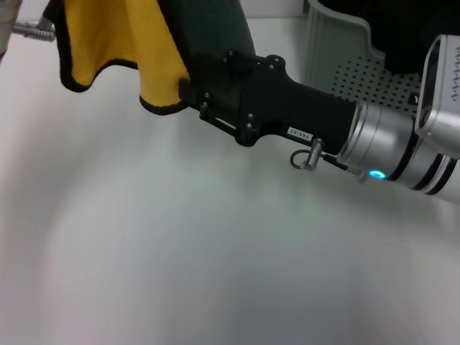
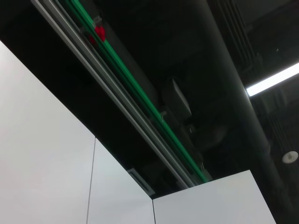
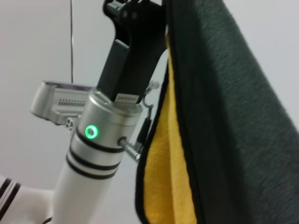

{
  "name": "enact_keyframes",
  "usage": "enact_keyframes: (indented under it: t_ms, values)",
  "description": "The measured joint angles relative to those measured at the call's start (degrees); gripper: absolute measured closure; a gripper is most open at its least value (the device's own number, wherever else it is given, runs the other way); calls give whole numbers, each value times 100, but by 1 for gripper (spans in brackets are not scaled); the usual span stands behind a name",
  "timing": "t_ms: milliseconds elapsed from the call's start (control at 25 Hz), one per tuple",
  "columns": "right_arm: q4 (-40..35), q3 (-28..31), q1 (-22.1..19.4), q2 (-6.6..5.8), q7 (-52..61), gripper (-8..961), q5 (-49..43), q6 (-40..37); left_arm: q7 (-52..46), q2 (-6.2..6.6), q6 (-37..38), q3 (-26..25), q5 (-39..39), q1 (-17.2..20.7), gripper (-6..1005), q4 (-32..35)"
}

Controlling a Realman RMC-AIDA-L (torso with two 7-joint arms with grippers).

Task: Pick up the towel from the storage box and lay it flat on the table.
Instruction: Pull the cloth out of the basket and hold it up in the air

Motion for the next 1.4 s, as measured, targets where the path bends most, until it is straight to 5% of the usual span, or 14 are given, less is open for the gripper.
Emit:
enact_keyframes:
  t_ms: [240,920,1200,1320,1400]
  values:
    - [-14,-18,-3,3,34,675,-138,0,7,4,0,-7,0,9,980,0]
    - [-197,-14,-68,-84,105,927,-364,0,-117,13,0,49,69,99,980,-22]
    - [-1873,885,-462,-612,2017,946,-2347,-34,-846,89,8,-64,394,929,980,201]
    - [-2893,1746,-1020,-653,2934,946,-3605,-171,-1019,116,1,-73,455,1308,980,251]
    - [-3519,2360,-1330,-567,3544,946,-4416,-442,-1248,151,-10,-73,477,1612,980,309]
